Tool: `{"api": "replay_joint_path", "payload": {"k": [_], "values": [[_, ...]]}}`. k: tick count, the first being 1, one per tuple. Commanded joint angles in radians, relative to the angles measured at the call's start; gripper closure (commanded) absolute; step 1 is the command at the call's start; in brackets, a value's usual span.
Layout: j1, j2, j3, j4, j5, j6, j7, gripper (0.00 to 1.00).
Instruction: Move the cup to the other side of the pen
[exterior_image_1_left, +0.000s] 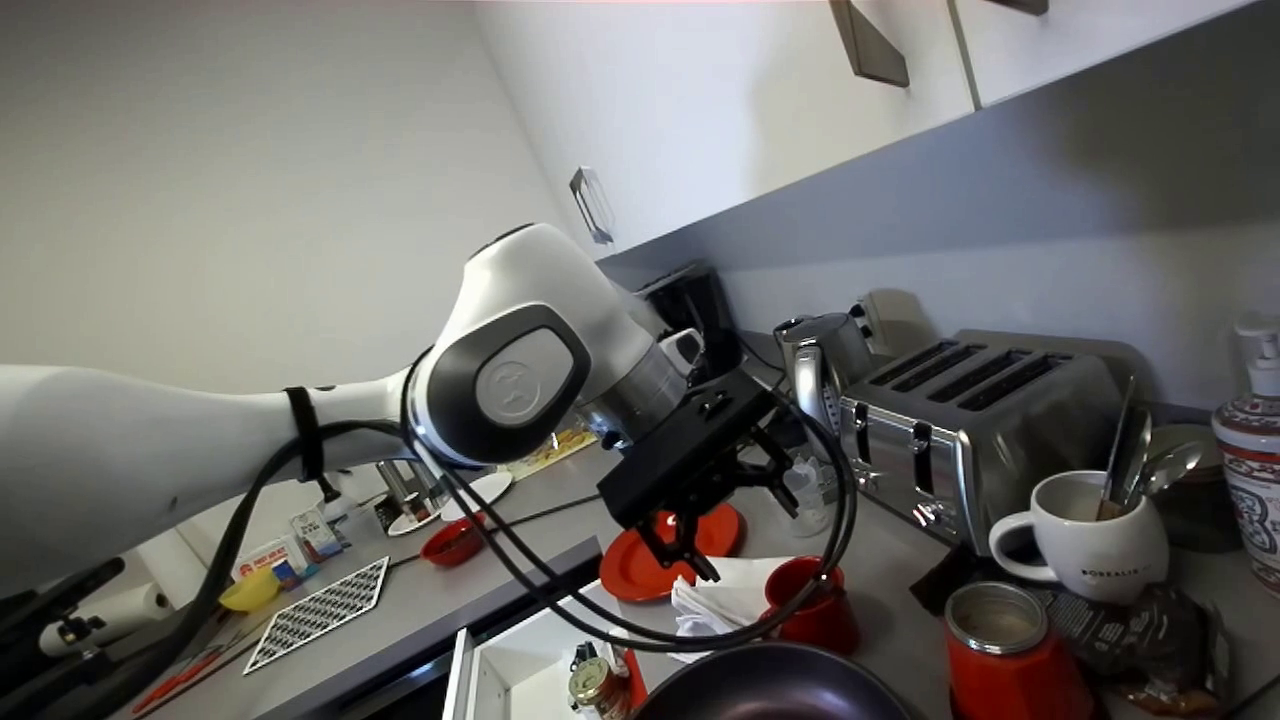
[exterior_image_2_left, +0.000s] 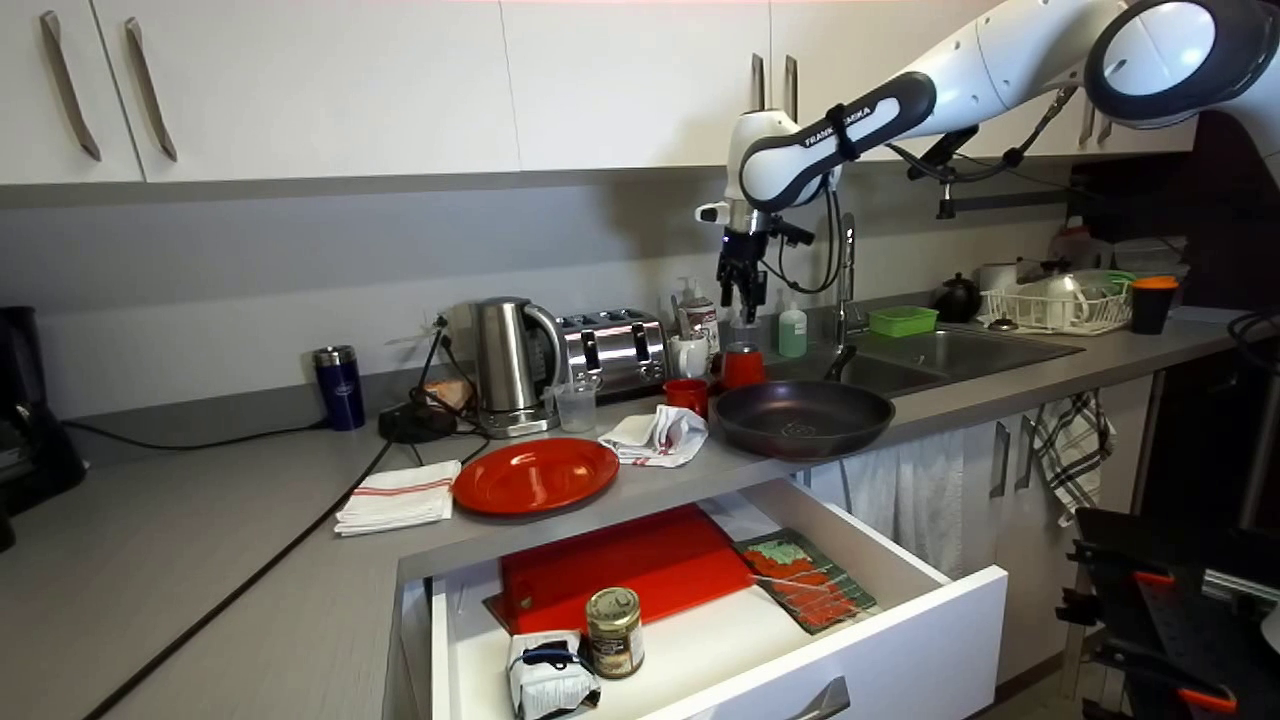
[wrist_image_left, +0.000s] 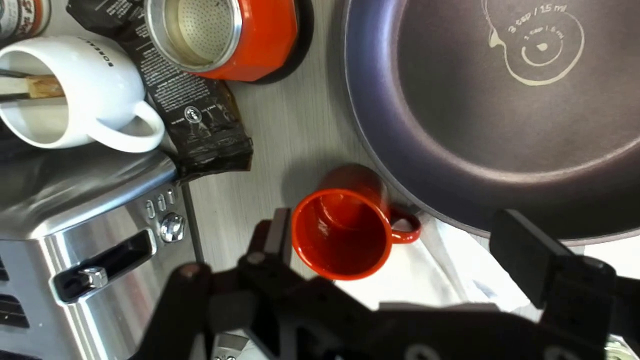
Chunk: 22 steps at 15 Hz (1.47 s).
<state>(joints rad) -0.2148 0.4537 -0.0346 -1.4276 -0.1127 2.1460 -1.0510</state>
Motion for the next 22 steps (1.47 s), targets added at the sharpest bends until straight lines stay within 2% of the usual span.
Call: {"api": "replay_joint_path", "payload": {"k": [1,9,10,17,18,22], "values": [[-0.008,0.026,0.006,0.047,0.018,-0.013,-0.033,0.00],[-0.012,0.037,0.012,0.060,0.031,-0.019,-0.055,0.00],[0.003,0.075,0.003,0.078,0.020,0.016,-0.004,0.00],[0.065,0.223,0.070,0.124,0.036,0.021,0.037,0.00],[0.033,0.206,0.078,0.125,0.051,0.007,-0.011,0.00],[0.023,0.214,0.084,0.149,0.061,0.013,-0.012,0.00]]}}
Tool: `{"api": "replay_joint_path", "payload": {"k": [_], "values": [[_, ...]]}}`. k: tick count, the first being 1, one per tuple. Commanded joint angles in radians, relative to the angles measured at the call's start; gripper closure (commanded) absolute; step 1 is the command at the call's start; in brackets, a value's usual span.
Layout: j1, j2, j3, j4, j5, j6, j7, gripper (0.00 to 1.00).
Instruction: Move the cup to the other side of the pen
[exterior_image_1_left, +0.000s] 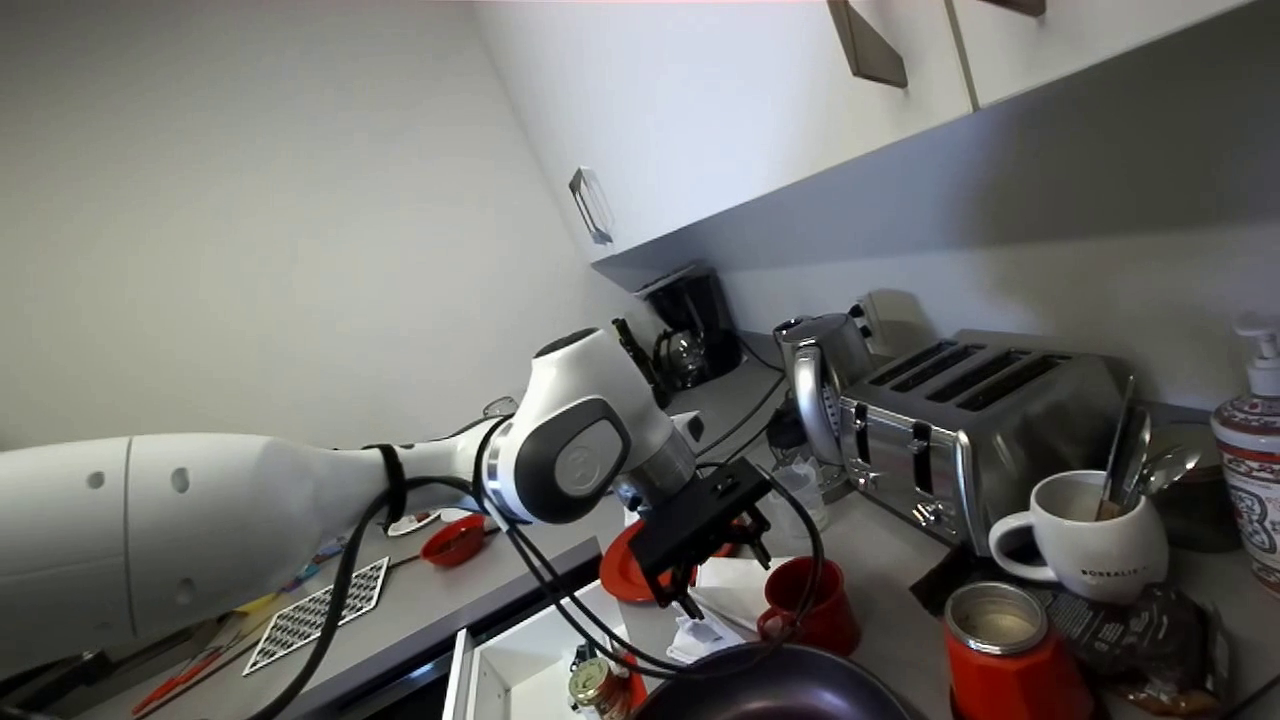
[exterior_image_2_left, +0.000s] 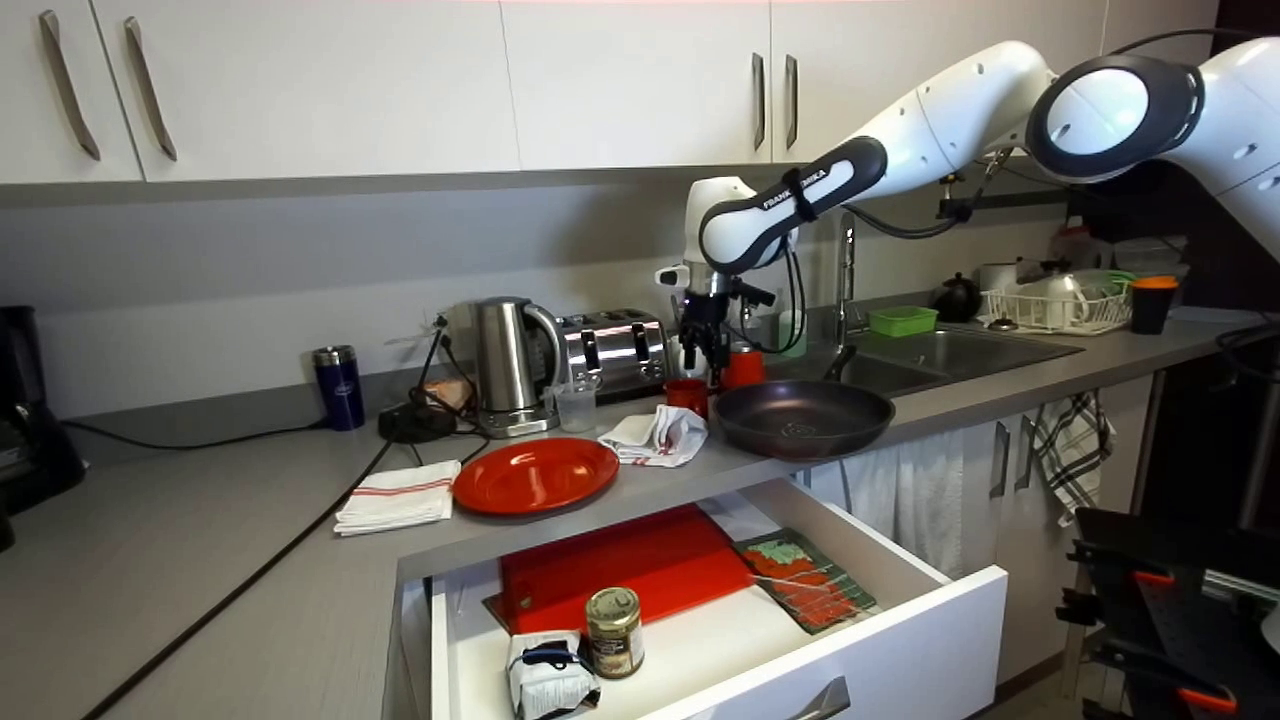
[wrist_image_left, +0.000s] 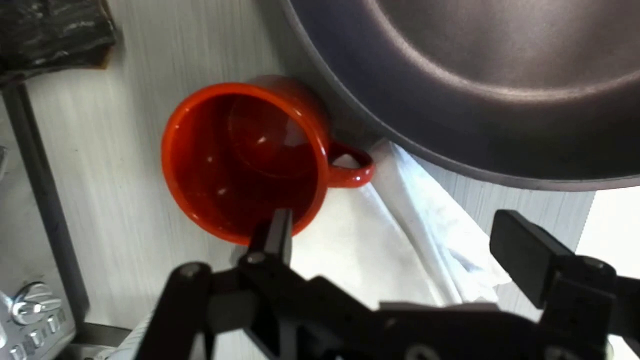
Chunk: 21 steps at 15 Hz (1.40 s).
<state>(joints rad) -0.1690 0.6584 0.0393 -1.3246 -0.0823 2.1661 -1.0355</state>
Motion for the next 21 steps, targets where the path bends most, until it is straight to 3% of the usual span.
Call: {"api": "replay_joint_path", "payload": {"k": [1,9,14,21], "values": [[-0.029,0.010,0.009,0.054,0.036,-0.007,-0.028,0.00],[-0.062,0.015,0.006,0.098,0.118,-0.070,0.014,0.00],[-0.053,0.041,-0.005,0.118,0.111,-0.157,0.059,0.00],[-0.053,0.078,-0.019,0.143,0.086,-0.161,0.081,0.00]]}}
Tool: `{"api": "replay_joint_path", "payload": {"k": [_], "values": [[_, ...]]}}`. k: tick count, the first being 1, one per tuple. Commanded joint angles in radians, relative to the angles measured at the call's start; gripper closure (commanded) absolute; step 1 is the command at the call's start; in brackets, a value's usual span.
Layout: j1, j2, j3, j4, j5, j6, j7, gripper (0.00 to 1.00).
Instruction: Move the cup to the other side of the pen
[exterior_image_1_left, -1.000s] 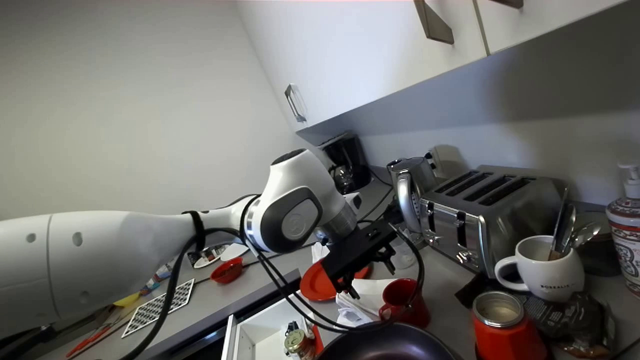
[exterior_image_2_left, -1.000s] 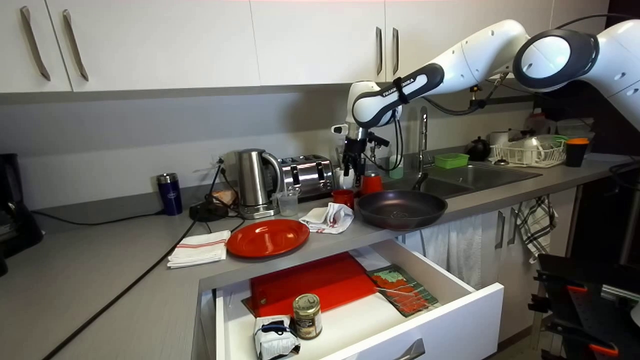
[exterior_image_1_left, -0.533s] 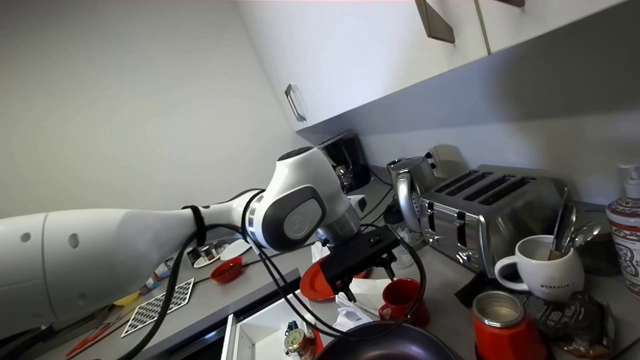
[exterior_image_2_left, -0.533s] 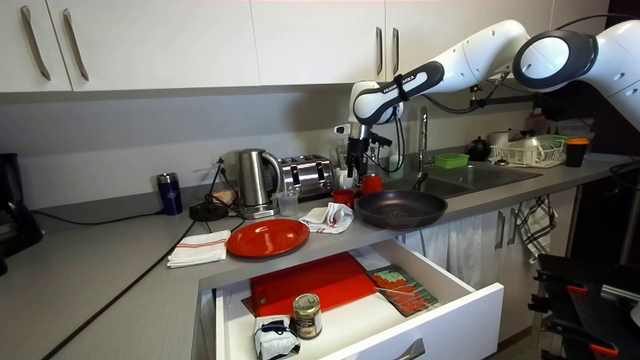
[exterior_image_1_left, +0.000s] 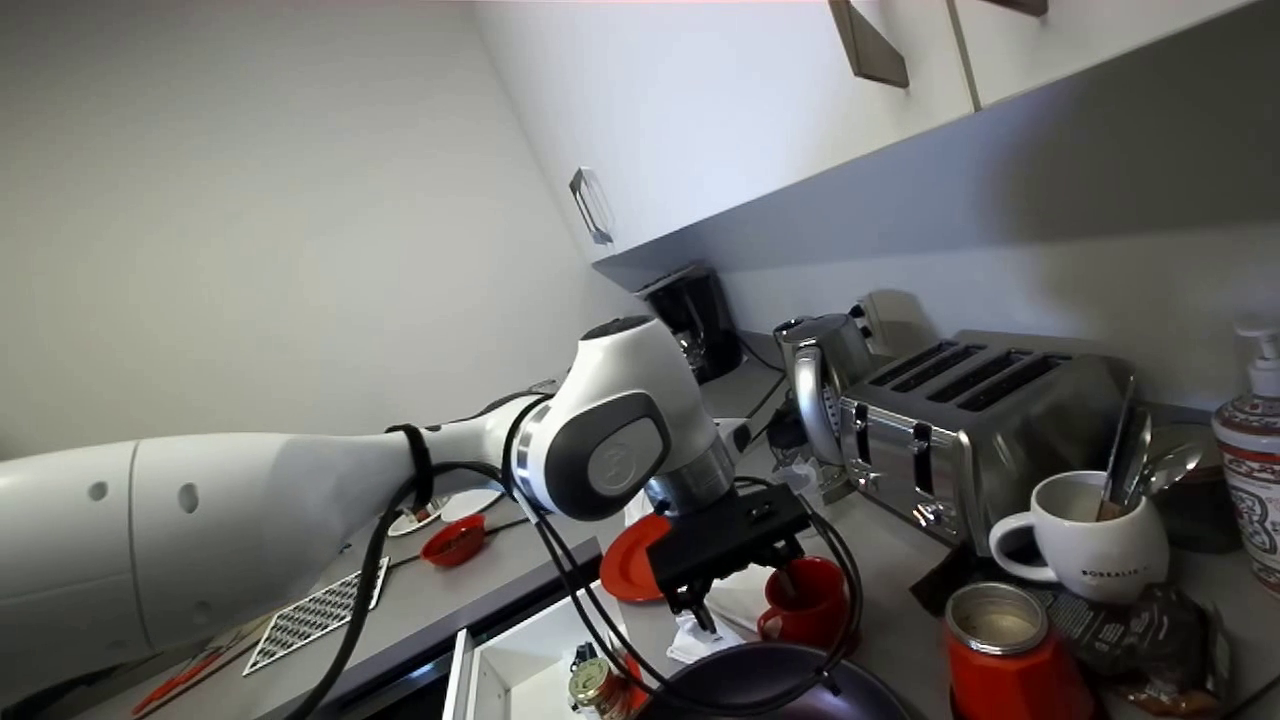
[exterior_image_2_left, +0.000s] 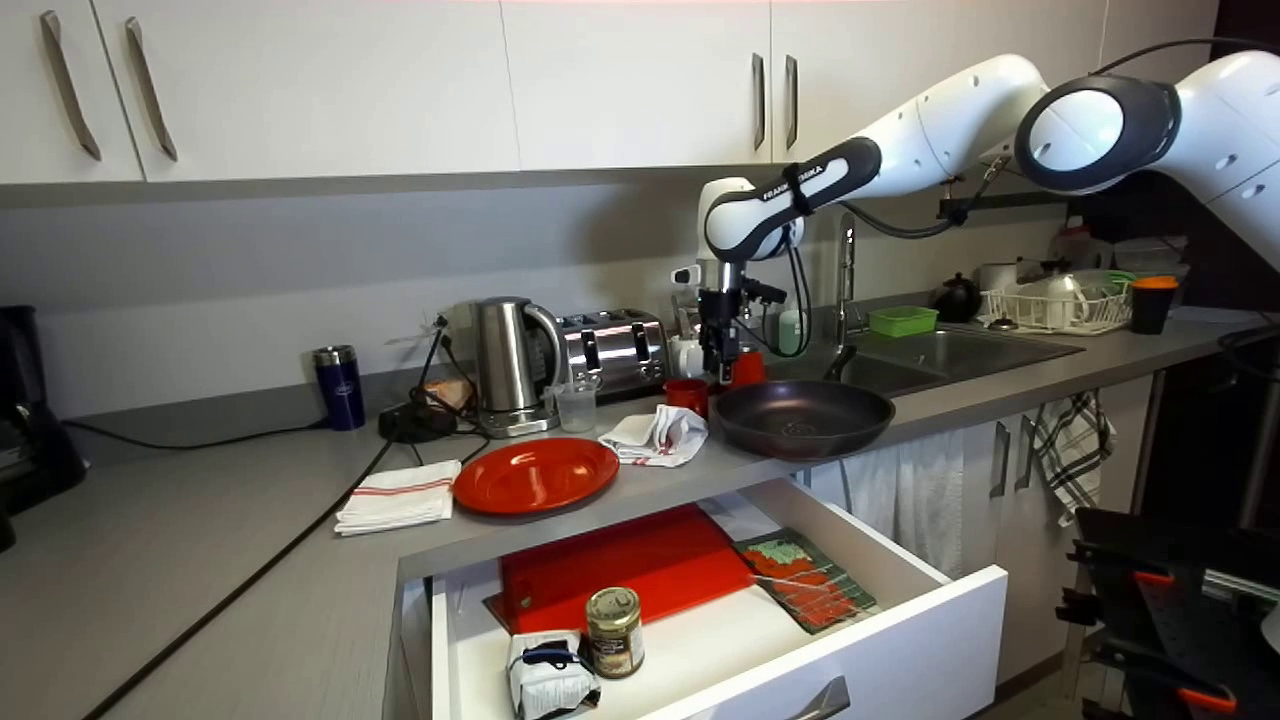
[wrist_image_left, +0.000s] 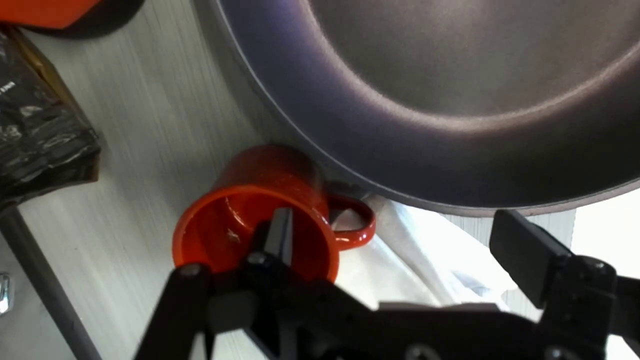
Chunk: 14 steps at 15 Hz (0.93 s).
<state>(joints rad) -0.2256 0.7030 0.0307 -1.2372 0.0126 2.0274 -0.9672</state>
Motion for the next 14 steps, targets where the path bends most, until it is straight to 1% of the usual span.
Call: {"api": "replay_joint_path", "payload": {"k": [1,7,14], "values": [[0.003,0.036,-0.011,0.054,-0.015,-0.012,-0.001,0.00],[0.007,0.061,-0.012,0.063,-0.055,-0.004,-0.054,0.00],[0.017,0.065,-0.011,0.045,-0.120,0.017,-0.233,0.00]]}}
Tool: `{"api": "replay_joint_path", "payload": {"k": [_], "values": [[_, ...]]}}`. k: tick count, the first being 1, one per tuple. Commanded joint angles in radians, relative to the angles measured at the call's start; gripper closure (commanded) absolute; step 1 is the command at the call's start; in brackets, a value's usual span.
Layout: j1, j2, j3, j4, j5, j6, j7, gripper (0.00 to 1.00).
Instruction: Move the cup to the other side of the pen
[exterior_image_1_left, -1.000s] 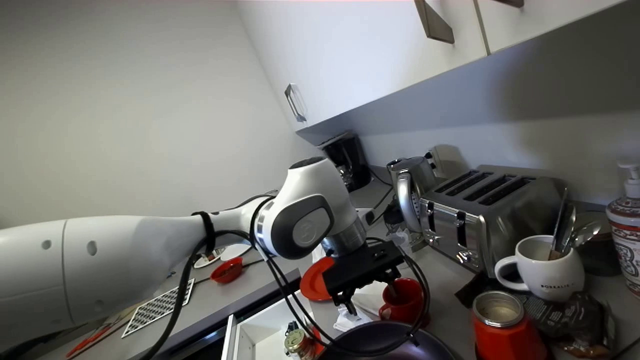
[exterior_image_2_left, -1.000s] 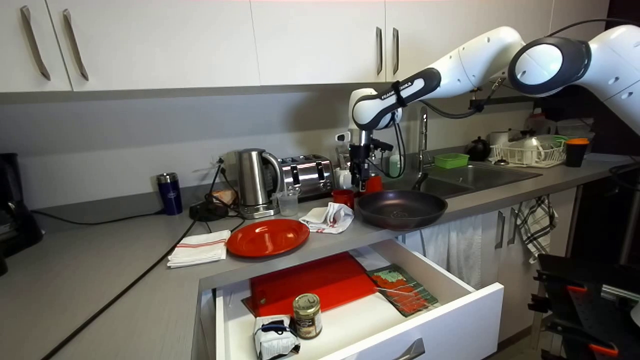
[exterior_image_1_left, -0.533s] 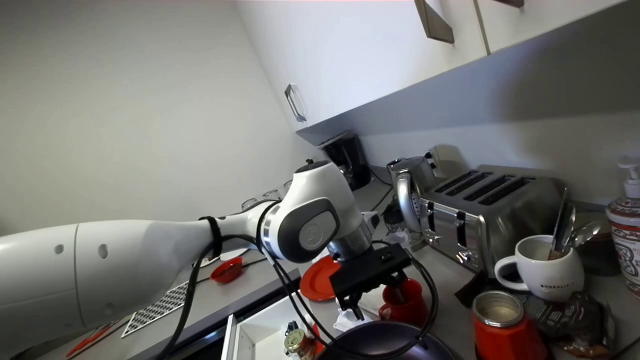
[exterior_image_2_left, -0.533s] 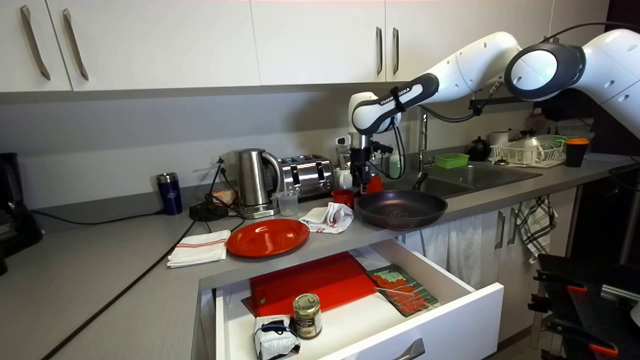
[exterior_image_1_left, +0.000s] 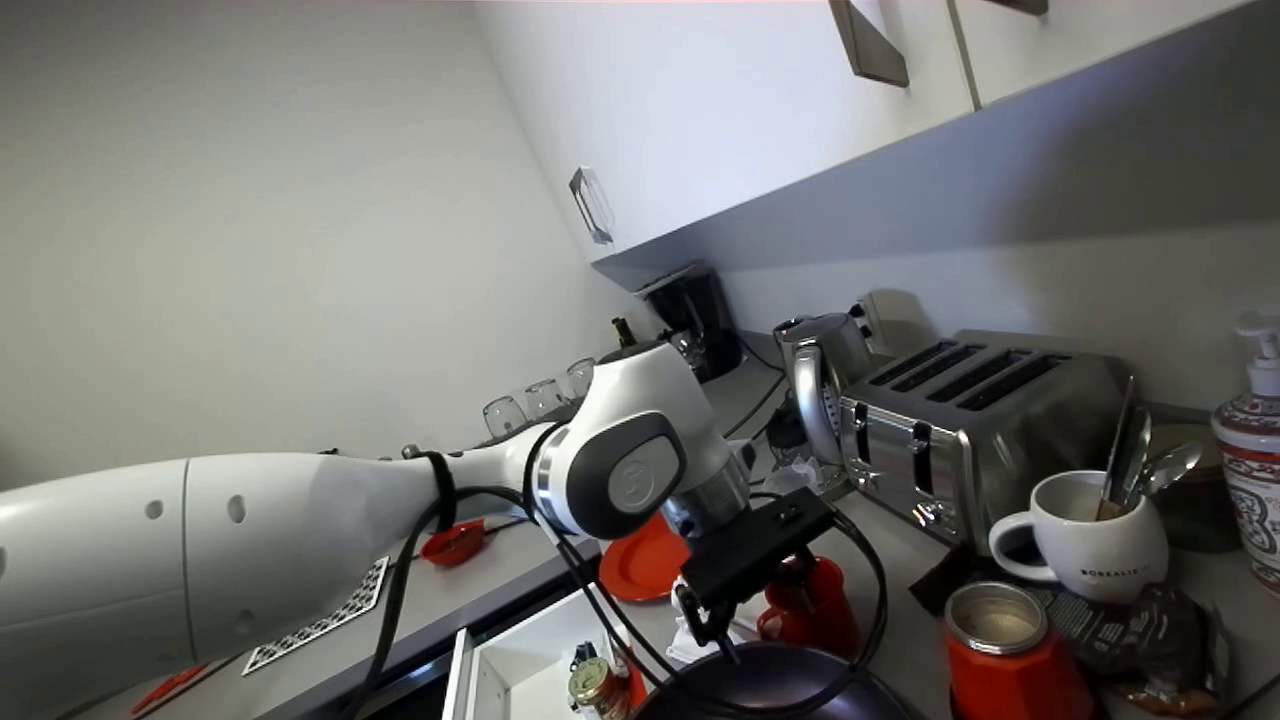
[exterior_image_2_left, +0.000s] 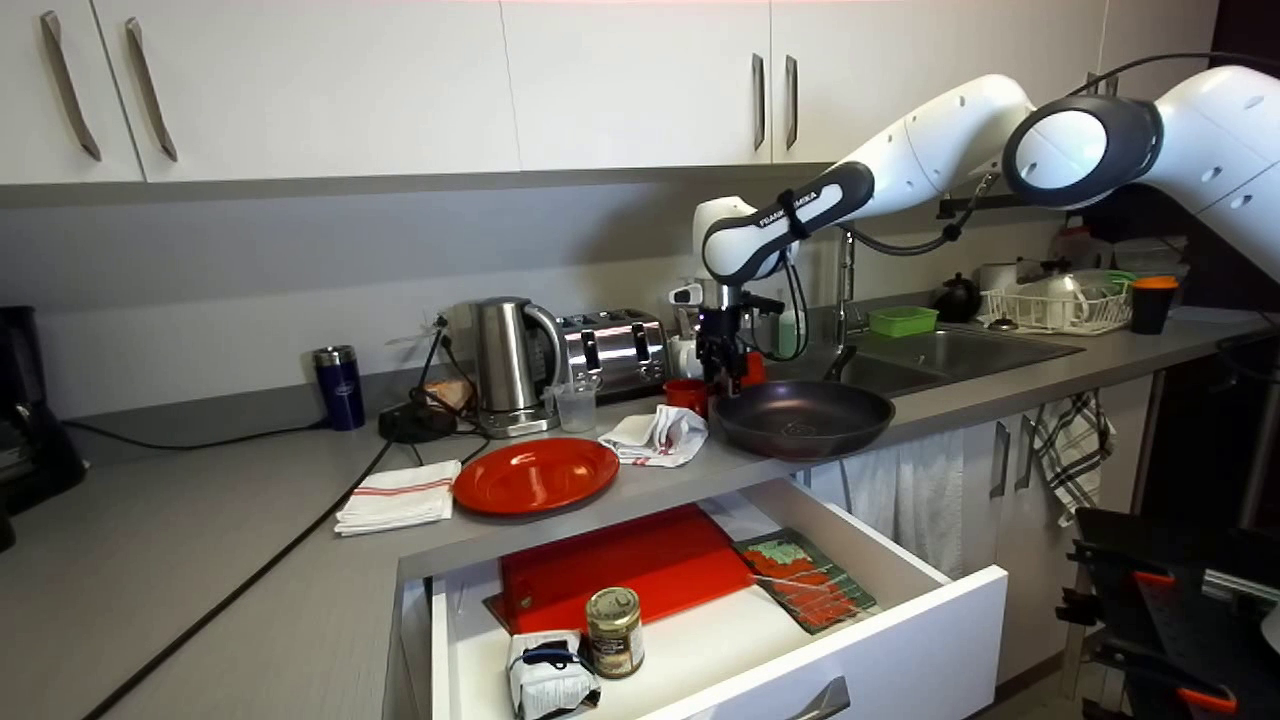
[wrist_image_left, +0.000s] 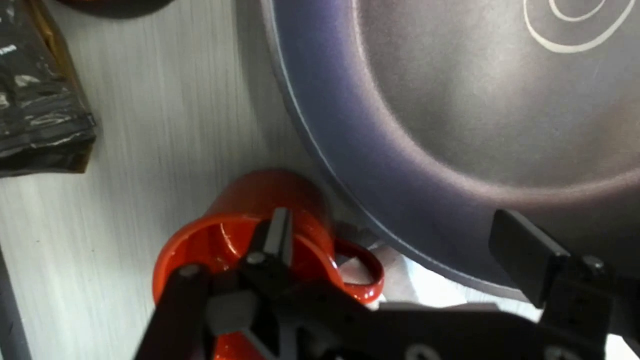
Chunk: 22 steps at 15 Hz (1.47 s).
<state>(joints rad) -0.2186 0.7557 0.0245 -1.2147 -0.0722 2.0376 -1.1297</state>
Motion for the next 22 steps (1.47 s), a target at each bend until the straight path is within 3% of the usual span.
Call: {"api": "replay_joint_path", "payload": {"k": [1,8,18,19,22], "values": [[0.013,0.008,-0.008,0.018,-0.053,0.012,-0.098,0.00],[0.034,-0.005,-0.019,0.002,-0.156,0.036,-0.259,0.00],[0.037,0.023,-0.013,0.030,-0.137,0.034,-0.386,0.00],[0.035,0.027,-0.013,0.033,-0.134,0.030,-0.389,0.17],[0.033,0.032,-0.012,0.033,-0.131,0.030,-0.399,0.40]]}}
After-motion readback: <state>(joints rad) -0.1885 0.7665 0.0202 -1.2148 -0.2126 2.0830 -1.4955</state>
